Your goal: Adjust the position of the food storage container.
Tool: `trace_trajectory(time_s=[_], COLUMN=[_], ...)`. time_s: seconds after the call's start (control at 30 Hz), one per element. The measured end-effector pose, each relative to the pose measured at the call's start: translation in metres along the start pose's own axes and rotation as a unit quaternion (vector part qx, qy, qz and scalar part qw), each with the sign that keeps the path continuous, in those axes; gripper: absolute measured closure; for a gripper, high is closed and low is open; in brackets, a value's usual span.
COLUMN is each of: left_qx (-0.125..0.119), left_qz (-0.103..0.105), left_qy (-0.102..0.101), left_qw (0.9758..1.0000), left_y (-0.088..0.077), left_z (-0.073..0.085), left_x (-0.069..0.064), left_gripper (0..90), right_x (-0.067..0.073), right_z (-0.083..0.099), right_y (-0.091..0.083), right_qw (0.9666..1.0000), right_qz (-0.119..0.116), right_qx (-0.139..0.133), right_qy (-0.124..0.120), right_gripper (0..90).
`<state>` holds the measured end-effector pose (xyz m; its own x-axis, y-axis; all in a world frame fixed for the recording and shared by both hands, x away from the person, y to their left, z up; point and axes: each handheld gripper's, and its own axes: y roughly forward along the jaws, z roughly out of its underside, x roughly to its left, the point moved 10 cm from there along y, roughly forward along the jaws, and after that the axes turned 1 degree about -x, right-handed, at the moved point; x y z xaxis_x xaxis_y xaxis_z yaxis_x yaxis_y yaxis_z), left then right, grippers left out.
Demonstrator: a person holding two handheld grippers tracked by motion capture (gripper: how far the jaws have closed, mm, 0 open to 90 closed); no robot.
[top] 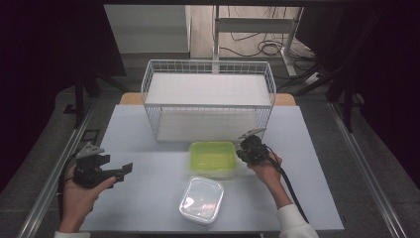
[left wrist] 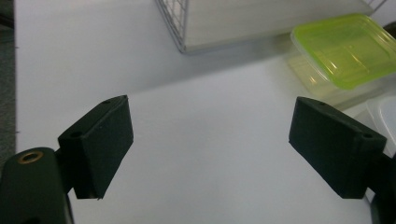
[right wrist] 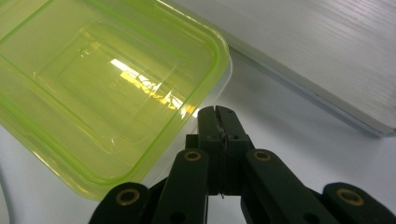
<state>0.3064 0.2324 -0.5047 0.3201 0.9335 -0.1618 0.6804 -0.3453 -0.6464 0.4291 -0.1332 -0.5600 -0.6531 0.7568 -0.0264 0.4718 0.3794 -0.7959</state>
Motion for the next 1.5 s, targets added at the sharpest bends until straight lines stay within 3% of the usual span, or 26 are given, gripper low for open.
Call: trace_trajectory(time_s=[0.2,0.7,0.97,1.17,1.27,1.33,1.37,1.4,1.47,1.5], left_qx=[0.012,0.022,0.027,0.018,0.012,0.013,0.013,0.015,0.017,0.017], left_qz=[0.007,0.014,0.02,0.023,0.024,0.022,0.022,0.021,0.021,0.021], left_qy=[0.01,0.014,0.02,0.018,0.016,0.017,0.017,0.019,0.019,0.019], left_qw=[0.9999,0.9996,0.9992,0.9994,0.9995,0.9995,0.9995,0.9995,0.9995,0.9995], left_y=[0.008,0.017,0.026,0.024,0.023,0.024,0.024,0.025,0.027,0.027], left_z=[0.003,0.006,0.009,0.005,0.0,0.001,0.001,0.001,0.002,0.002], left_x=[-0.009,-0.012,-0.019,-0.023,-0.024,-0.024,-0.024,-0.024,-0.025,-0.025], left_gripper=[13.2,13.2,13.2,13.2,13.2,13.2,13.2,13.2,13.0,12.9], right_x=[0.007,0.031,0.03,0.018,0.011,0.009,0.009,0.009,0.009,0.009], right_z=[-0.002,-0.011,-0.008,-0.013,-0.017,-0.019,-0.019,-0.019,-0.022,-0.022], right_y=[0.002,0.009,0.006,-0.016,-0.034,-0.04,-0.04,-0.042,-0.047,-0.047], right_qw=[1.0,0.9992,0.999,0.9991,0.9975,0.9956,0.9956,0.9948,0.9907,0.9907], right_qz=[-0.002,-0.026,-0.032,-0.026,-0.039,-0.054,-0.054,-0.062,-0.087,-0.087], right_qx=[0.001,-0.003,-0.002,-0.031,-0.059,-0.074,-0.074,-0.077,-0.094,-0.094], right_qy=[-0.004,-0.032,-0.032,-0.012,0.008,0.017,0.017,0.024,0.045,0.045], right_gripper=[89.1,89.1,89.0,88.4,80.2,63.3,63.3,56.3,38.9,38.9])
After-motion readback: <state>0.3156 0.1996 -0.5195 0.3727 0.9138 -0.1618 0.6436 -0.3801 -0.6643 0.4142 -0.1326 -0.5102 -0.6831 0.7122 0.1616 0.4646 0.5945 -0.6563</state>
